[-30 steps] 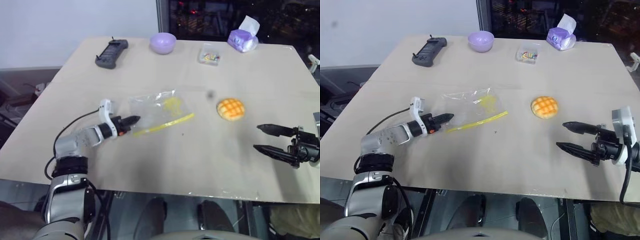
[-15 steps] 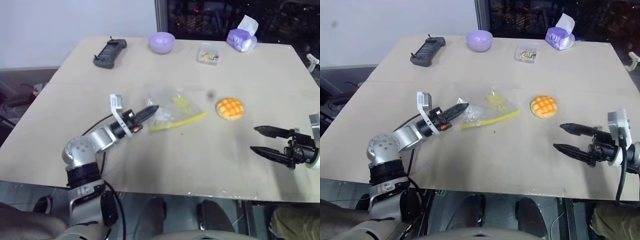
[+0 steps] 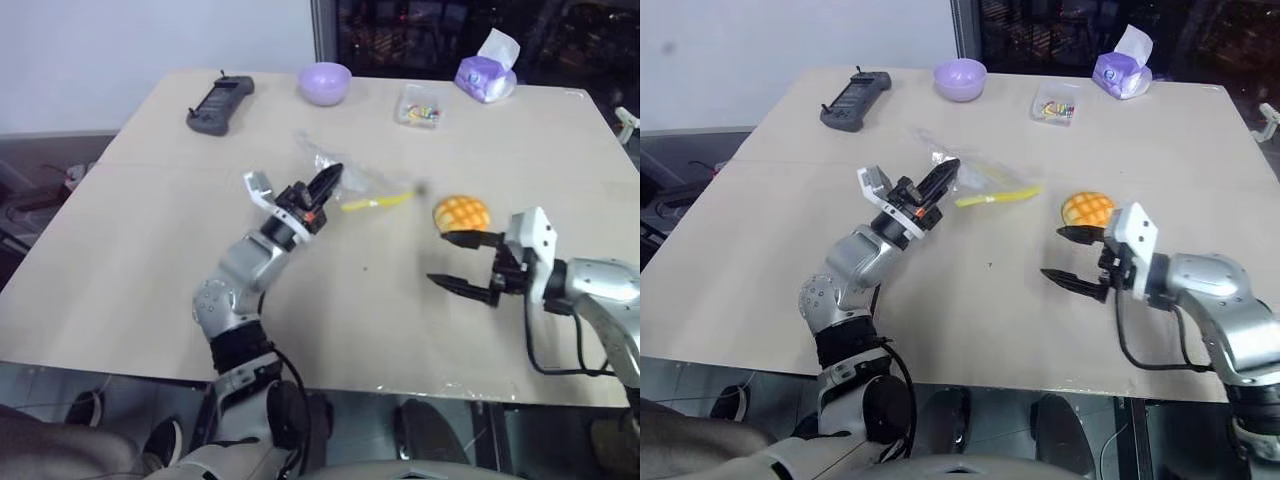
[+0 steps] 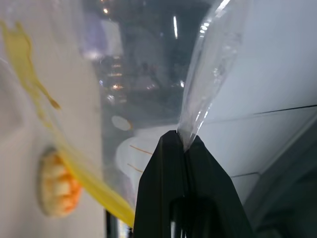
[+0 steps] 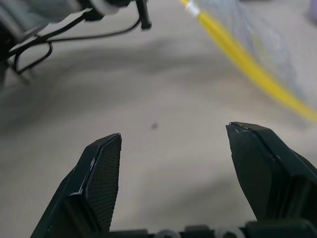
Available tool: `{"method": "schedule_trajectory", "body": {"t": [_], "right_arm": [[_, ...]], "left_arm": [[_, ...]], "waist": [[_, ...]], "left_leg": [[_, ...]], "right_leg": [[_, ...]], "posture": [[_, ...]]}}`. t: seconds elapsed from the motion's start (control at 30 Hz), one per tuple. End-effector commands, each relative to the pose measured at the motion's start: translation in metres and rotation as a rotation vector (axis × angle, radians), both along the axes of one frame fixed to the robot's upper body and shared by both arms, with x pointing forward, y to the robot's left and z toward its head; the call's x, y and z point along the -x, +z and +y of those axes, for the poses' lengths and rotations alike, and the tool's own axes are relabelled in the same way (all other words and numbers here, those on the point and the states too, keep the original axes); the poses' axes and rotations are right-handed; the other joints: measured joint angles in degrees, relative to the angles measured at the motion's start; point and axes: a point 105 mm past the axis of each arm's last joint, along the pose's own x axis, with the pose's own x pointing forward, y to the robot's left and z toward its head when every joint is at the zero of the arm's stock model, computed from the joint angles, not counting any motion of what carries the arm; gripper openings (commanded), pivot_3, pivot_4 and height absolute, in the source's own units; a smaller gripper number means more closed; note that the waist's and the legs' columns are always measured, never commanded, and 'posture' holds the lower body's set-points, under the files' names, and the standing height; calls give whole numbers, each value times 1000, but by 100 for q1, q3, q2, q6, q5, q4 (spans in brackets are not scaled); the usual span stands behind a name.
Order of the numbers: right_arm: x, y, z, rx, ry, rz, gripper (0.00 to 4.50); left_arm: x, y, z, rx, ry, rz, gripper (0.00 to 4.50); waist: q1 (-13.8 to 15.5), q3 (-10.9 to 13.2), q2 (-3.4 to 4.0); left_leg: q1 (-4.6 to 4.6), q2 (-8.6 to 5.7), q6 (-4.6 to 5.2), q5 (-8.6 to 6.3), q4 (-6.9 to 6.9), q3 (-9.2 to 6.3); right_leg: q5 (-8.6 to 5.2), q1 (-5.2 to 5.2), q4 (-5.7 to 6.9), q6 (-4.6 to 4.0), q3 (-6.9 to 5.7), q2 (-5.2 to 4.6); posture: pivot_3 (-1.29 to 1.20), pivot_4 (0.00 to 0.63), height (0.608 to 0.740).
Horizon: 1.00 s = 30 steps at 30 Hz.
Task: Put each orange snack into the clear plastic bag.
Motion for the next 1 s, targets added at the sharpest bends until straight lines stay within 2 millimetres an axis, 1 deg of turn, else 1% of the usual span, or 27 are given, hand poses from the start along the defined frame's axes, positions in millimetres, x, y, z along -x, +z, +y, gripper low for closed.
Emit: {"method": "schedule_trajectory", "body": {"t": [0.03, 0.1, 0.13, 0.23, 0.3, 0.33, 0.4, 0.5, 0.57, 0.67, 0.73, 0.83, 0.93, 1.0], "right_arm": [[-27, 3, -4, 47, -144, -125, 3690], [-47, -6, -8, 112, -247, -170, 3690], [-51, -8, -6, 131, -260, -187, 3690], [-57, -16, 10, 121, -243, -201, 3690], [-67, -18, 19, 105, -278, -216, 3690], [-74, -18, 21, 97, -305, -227, 3690], [-87, -11, 23, 49, -370, -246, 3690], [-104, -3, 17, 30, -453, -292, 3690], [-111, -1, 12, 36, -490, -313, 3690], [-116, 2, 4, 22, -526, -319, 3690], [-116, 8, 4, -2, -521, -341, 3690], [-116, 12, 5, -17, -515, -356, 3690], [-113, 12, 12, -22, -476, -361, 2914], [-109, 11, 18, -31, -439, -359, 2040]], "left_arm": [[7, 14, -1, 66, -21, -16, 25], [8, 18, 0, 106, -29, -9, 25], [9, 19, 0, 106, -32, -8, 25], [11, 21, 0, 124, -51, 1, 25], [13, 23, -2, 133, -73, -3, 25], [14, 23, -4, 130, -82, -8, 25], [17, 22, -7, 127, -101, -17, 25], [18, 19, -6, 118, -109, -21, 25], [17, 16, -4, 119, -107, -17, 25], [17, 12, 0, 114, -108, -19, 25], [17, 10, 2, 116, -106, -17, 25], [17, 9, 2, 115, -110, -18, 25], [17, 8, 3, 115, -112, -19, 0], [18, 8, 2, 114, -117, -20, 0]], "waist": [[-3, -1, -1], [-8, -1, -2], [-6, -2, -2], [-5, -2, -2], [-19, -1, -2], [-17, -1, -2], [-14, -1, -2], [-6, -1, -1], [-2, -2, -1], [-12, -2, -1], [-15, -1, -1], [-26, -2, -1], [-31, -2, -1], [-29, -2, -1]], "left_leg": [[0, 0, 0, 0, 0, 0], [4, 0, -1, 1, -1, 0], [7, 2, -1, 1, -2, 1], [6, 2, -2, 1, -5, -1], [5, 2, -2, 1, -9, 1], [4, 1, -2, 1, -9, 2], [4, 0, -2, 1, -8, 4], [4, 0, -2, 2, -8, 0], [3, 0, -2, 2, -9, -1], [0, 0, -2, 1, -13, 0], [-1, 0, -2, 1, -16, 0], [0, 1, -2, 1, -18, 1], [0, 1, -2, 1, -18, 1], [0, 1, -2, 1, -18, 1]], "right_leg": [[0, 0, 0, 0, 0, 0], [0, 0, 1, 0, 0, 1], [0, 1, 2, -1, 1, 2], [0, -2, 3, -1, 0, 3], [0, -2, -2, -1, 1, 3], [0, -2, -6, -1, 2, 2], [0, -1, -8, -1, 3, 2], [0, -1, -7, -2, -1, 2], [0, -1, -8, -2, -2, 3], [0, -1, -19, -2, -2, 2], [0, -3, -21, -2, -1, 2], [0, -5, -19, -2, -1, 3], [0, -5, -18, -2, -1, 3], [0, -5, -18, -2, -1, 3]], "posture": [[0, 150, 740], [0, 150, 740], [0, 150, 740], [0, 150, 740], [0, 150, 740], [0, 150, 740], [0, 150, 740], [0, 150, 740], [0, 150, 740], [0, 150, 740], [0, 150, 740], [0, 150, 740], [0, 150, 740], [0, 150, 740]]}}
